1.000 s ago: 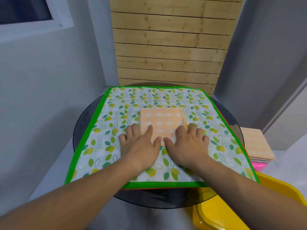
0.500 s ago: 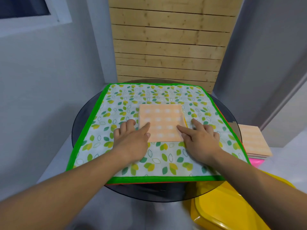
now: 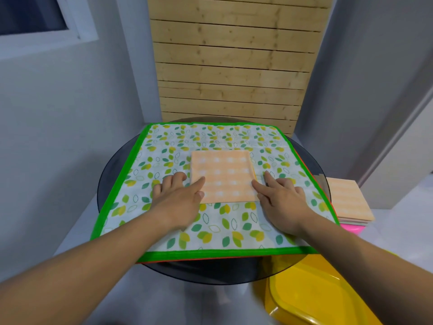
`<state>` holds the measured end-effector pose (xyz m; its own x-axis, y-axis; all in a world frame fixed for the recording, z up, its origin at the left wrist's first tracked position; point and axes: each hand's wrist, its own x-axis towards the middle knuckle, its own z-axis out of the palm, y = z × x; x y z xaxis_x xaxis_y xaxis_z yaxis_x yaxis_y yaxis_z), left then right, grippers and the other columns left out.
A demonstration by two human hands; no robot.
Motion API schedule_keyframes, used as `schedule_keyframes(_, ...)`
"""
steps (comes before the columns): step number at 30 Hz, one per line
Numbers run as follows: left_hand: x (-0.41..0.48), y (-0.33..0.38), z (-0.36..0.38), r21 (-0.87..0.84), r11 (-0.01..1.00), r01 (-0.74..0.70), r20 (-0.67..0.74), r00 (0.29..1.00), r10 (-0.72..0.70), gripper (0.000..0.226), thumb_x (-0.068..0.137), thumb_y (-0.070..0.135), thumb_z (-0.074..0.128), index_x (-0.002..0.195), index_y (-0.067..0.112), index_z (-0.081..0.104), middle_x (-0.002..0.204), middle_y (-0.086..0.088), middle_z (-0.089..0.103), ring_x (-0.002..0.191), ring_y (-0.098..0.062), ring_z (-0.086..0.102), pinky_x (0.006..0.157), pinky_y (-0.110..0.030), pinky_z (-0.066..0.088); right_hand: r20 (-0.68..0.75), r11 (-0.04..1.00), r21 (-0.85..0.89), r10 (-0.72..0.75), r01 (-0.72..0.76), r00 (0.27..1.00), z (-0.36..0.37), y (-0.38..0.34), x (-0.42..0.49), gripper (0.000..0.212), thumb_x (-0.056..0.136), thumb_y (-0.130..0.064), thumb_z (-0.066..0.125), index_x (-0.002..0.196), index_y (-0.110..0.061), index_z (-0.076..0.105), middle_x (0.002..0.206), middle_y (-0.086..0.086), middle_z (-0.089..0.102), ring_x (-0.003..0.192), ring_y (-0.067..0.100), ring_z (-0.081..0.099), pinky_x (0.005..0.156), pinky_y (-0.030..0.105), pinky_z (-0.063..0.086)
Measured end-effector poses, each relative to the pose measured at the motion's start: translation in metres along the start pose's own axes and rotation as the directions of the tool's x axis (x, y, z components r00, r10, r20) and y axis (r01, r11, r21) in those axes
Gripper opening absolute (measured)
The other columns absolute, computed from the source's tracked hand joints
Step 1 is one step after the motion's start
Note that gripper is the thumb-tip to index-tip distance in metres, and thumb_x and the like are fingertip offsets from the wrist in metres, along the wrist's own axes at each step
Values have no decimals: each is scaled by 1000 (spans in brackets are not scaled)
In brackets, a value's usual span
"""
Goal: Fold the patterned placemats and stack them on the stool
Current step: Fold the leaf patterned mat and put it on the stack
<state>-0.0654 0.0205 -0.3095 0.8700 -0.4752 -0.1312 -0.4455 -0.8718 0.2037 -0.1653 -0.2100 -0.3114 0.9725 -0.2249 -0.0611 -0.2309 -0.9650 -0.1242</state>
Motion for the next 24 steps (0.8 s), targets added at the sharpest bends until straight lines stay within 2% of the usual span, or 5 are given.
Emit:
schedule_keyframes(5,4,-6,-9,-9,1000,-10,31,999,10,52,103,51,28,154,48,23,153,7,23,142,-17,15,111,-38,14,-33,999,-36,-21,20,999,0,-6,-2,43,105,-38,25,146,-30,36,159,-4,26,139,25,24,105,46,25)
schedule_keyframes(9,9,-5,-19,-124,992,-22,-67,998,14,48,98,48,45,145,39,43,138,6,44,134,-21,35,104,-38,27,-67,981,194,22,-8,997,-8,-2,6,22,100,-36,41,105,-20,55,121,0,60,116,29,49,93,42,40)
schedule_keyframes(15,27,1,-37,-523,845,111,-95,978,-187,29,87,31,69,109,18,54,106,-1,64,93,-21,63,83,-39,53,-78,735,666,237,-127,968,-34,-6,29,35,96,-28,58,129,-17,54,104,-3,63,85,21,66,61,28,48)
schedule_keyframes(18,36,1,-41,-665,729,164,-24,970,-240,19,83,17,73,80,12,54,88,-8,66,80,-30,69,81,-52,59,9,647,739,272,-189,962,-38,-14,42,33,93,-27,63,123,-17,54,95,1,66,81,23,68,70,34,53)
schedule_keyframes(24,44,-1,-41,-768,603,215,38,955,-293,24,81,5,79,86,12,56,94,-14,67,78,-31,69,63,-40,58,127,497,821,321,-281,938,-36,-17,53,26,88,-15,70,111,-19,59,90,10,66,69,22,64,60,30,52)
